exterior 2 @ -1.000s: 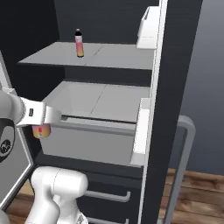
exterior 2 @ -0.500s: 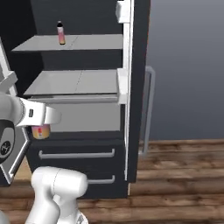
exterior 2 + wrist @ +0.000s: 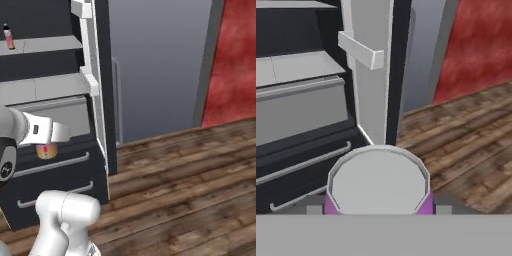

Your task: Open the fridge, grab two sodas, and place both sodas inside the bowl with ice on the dining counter.

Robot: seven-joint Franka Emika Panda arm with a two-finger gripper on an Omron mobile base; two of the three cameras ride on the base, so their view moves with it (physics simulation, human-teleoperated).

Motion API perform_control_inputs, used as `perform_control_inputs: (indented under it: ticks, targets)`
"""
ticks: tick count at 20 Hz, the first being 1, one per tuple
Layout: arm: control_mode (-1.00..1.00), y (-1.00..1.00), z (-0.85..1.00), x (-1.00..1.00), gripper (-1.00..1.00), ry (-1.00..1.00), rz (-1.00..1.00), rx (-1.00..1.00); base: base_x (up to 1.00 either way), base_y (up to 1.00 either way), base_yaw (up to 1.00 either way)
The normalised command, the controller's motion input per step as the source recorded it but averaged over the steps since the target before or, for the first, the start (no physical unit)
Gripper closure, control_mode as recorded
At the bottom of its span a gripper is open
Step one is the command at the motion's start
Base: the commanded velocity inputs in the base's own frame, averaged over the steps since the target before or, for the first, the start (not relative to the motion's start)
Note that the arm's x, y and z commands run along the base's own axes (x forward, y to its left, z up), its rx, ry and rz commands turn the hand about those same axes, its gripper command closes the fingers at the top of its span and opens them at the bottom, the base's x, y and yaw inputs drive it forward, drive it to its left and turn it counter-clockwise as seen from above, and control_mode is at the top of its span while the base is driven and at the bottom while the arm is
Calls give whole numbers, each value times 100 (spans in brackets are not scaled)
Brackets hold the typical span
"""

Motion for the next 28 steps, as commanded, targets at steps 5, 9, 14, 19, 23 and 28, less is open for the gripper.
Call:
perform_control_inputs:
  ticks: [5, 9, 14, 19, 23, 28]
  targets:
    - [100, 0, 0, 0, 100, 0, 0, 0, -26, -49, -48]
    - [100, 0, 0, 0, 100, 0, 0, 0, -3, -47, -50]
    - [100, 0, 0, 0, 100, 0, 0, 0, 9, -9, -63]
    - [100, 0, 0, 0, 100, 0, 0, 0, 44, 0, -59]
    - [100, 0, 0, 0, 100, 0, 0, 0, 54, 0, -57]
    - [100, 0, 0, 0, 100, 0, 0, 0, 60, 6, -55]
